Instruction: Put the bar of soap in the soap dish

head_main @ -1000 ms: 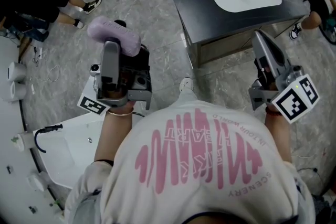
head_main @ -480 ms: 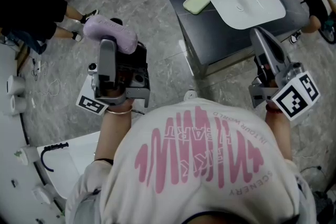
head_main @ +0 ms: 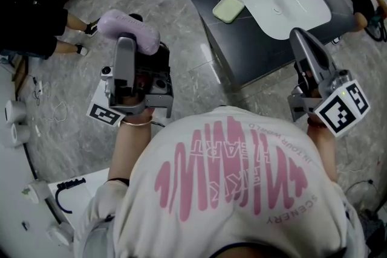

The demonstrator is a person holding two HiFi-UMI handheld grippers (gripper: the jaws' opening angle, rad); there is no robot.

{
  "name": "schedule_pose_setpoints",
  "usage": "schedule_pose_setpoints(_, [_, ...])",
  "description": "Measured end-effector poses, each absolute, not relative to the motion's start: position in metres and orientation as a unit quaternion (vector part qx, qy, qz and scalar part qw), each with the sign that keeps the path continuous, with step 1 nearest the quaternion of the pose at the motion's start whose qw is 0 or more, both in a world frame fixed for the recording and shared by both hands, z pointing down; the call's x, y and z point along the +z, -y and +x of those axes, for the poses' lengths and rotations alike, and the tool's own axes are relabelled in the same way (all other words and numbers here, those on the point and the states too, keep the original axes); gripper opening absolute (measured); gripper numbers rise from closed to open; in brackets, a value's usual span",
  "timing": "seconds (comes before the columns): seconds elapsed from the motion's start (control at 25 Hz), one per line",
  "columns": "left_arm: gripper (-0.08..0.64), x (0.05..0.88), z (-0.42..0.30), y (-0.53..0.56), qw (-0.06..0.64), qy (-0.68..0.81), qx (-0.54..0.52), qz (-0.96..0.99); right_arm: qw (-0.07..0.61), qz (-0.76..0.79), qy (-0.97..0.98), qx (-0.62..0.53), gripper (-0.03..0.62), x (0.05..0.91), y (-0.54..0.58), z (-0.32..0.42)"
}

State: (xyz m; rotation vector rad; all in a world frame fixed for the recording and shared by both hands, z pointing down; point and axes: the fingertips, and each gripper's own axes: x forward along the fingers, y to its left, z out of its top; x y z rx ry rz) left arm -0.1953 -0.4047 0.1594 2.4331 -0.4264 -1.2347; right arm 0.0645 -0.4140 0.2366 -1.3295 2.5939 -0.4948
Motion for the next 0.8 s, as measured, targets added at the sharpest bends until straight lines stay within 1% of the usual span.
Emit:
schedule_pose_setpoints(0.4, [0.213, 0.156, -0.196, 0.445, 0.179, 0.121, -0.417, 0.883, 0.091, -0.476, -0.862, -0.149, 0.017, 0.23, 0.44, 0.059])
schedule_pose_setpoints(0.8, [0.212, 0.17, -0.193, 0.474, 0.195, 0.113, -0.407, 0.885, 0.081, -0.481, -0.86, -0.153, 0.017, 0.238, 0.466, 0.053])
